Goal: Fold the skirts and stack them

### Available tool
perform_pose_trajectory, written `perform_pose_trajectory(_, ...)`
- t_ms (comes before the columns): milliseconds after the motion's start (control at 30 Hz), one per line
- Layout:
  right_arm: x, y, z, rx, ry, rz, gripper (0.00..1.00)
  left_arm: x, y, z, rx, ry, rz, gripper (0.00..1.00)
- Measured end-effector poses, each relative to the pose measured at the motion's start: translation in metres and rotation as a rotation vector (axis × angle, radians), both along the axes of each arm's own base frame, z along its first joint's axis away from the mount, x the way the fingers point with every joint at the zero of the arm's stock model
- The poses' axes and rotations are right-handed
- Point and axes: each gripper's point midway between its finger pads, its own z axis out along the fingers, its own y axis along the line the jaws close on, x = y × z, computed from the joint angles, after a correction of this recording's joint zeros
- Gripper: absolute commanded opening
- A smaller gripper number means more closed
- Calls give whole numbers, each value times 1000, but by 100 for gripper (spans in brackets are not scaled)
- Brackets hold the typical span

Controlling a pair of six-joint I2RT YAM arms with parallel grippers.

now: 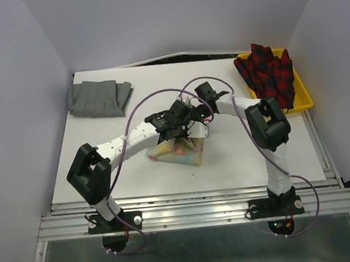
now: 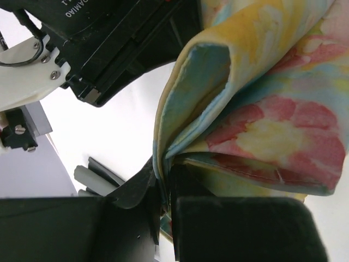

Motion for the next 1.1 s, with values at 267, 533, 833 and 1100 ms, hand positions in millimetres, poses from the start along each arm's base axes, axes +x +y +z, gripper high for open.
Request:
perform_pose_trajectory(267,-5,3,0,4,15,12,20,3,-3,-23,20,24,-37,48)
perform_pose_trajectory(533,-5,0,-2,-16,12,5,20,-18,-1,13,-100,52,-59,65)
perform_pose_trajectory(833,-3,-1,-5,-36,9,-3,20,-27,36,66,-362,108,144,65)
perform_pose_trajectory(1100,-3,-1,-5,-43,25,-12,20,-88,69,-35,-249,339,249,61)
